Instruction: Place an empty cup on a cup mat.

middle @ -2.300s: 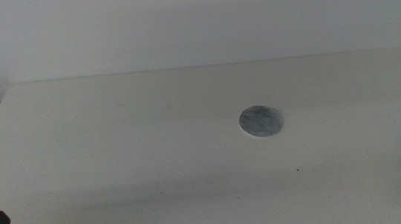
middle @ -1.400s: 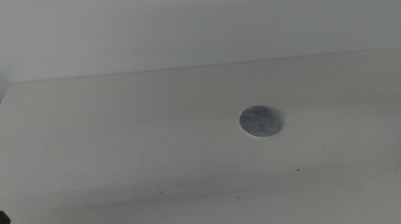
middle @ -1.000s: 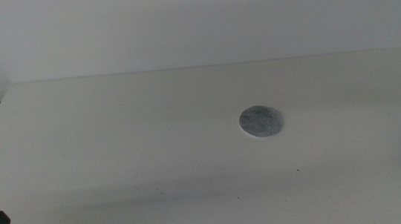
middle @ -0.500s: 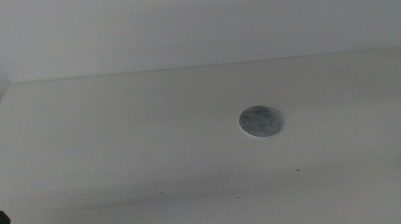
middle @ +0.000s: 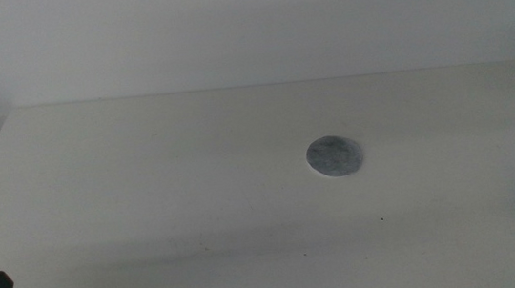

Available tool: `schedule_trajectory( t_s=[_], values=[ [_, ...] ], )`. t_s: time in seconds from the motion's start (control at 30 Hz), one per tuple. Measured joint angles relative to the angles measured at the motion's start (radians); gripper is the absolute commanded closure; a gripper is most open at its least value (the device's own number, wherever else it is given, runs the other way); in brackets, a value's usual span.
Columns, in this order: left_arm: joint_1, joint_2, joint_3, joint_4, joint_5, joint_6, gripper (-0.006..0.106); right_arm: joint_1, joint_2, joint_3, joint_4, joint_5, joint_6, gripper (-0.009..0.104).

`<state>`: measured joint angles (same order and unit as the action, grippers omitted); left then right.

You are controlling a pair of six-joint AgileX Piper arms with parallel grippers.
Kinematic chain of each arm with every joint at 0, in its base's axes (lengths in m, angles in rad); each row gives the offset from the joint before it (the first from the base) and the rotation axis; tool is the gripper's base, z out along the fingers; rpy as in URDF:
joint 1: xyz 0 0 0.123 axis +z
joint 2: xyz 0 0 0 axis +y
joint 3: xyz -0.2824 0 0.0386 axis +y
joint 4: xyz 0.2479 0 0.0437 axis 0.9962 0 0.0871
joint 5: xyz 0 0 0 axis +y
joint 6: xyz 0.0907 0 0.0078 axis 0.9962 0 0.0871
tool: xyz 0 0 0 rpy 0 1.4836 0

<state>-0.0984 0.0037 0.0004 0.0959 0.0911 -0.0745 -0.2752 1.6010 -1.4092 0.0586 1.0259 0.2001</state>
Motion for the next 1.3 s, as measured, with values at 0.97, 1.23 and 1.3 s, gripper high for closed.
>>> schedule_trajectory(
  t_s=[0.97, 1.23, 1.3],
  values=[
    [0.000, 0.000, 0.000, 0.000, 0.000, 0.000, 0.007, 0.019, 0.306, 0.000, -0.059, 0.055, -0.026, 0.097],
    [0.000, 0.000, 0.000, 0.000, 0.000, 0.000, 0.007, 0.323, 0.258, -0.149, -0.064, 0.117, 0.037, 0.097],
    [0.000, 0.000, 0.000, 0.000, 0.000, 0.000, 0.007, 0.403, 0.294, -0.218, -0.064, 0.126, 0.052, 0.097]
  ],
)
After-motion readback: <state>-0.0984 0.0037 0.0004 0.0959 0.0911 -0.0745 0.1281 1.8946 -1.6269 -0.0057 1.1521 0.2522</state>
